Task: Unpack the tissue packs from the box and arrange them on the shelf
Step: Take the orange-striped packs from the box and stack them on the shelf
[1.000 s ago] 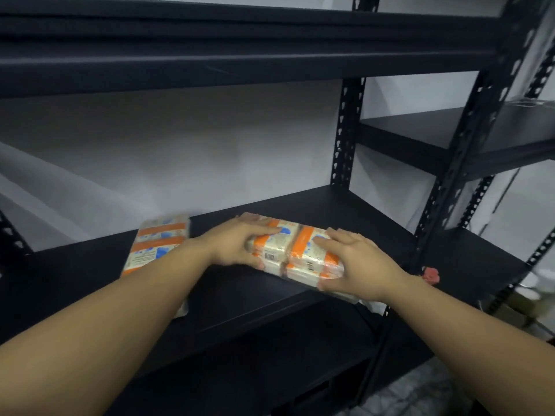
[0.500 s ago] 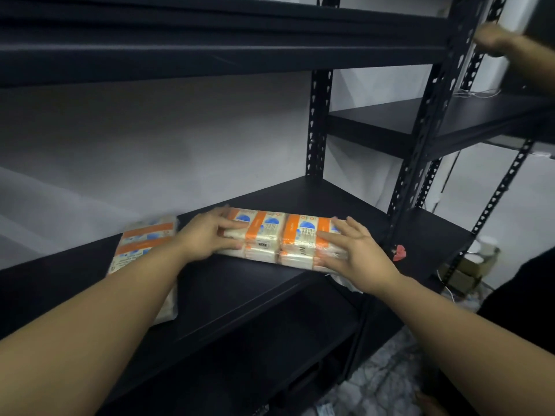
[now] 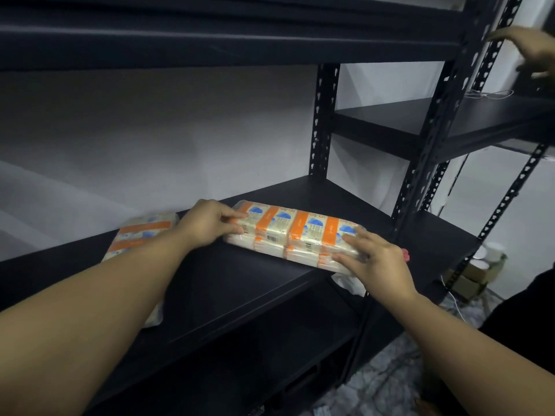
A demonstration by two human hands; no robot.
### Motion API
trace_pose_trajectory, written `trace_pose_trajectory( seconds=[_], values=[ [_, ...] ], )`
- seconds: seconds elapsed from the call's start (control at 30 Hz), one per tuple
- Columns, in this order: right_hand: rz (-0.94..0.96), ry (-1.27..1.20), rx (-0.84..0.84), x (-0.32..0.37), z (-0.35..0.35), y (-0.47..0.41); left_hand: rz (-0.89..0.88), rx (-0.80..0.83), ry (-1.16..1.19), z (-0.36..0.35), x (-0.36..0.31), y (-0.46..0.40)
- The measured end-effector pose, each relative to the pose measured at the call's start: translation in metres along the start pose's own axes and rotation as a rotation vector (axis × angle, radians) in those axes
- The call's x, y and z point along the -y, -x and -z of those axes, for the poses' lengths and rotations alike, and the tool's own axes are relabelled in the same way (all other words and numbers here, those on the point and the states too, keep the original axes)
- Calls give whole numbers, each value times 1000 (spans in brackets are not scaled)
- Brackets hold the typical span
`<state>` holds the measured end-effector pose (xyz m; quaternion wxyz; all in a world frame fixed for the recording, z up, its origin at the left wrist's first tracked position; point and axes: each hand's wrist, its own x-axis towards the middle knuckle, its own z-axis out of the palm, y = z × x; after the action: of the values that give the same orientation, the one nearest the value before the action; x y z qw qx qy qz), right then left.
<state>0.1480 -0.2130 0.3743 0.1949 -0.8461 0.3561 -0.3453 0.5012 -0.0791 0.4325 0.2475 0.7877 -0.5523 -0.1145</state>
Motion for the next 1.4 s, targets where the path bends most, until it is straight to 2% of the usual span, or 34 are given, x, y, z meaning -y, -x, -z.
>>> trace_pose_trajectory(
  seconds=[0.53,0.83,1.03,1.2,1.3,1.4],
  values=[
    [168,145,-328,-88,-17,-78,-195,-82,-20,-60,-20,-166],
    [147,191,-338,-88,-28,-90,-246,-78,-70,-72,-26,-222],
    [98,223,-327,-79,-32,-99,-206,-99,-119,-71,-36,-237],
    [13,218,-241,-72,-28,-96,-139,-124,-171,-74,-46,-238],
    [-3,194,-210,-67,-20,-94,-47,-177,-77,-79,-45,-221],
    [21,224,-251,-56,-7,-99,79,-233,11,-90,-44,-198]
  ],
)
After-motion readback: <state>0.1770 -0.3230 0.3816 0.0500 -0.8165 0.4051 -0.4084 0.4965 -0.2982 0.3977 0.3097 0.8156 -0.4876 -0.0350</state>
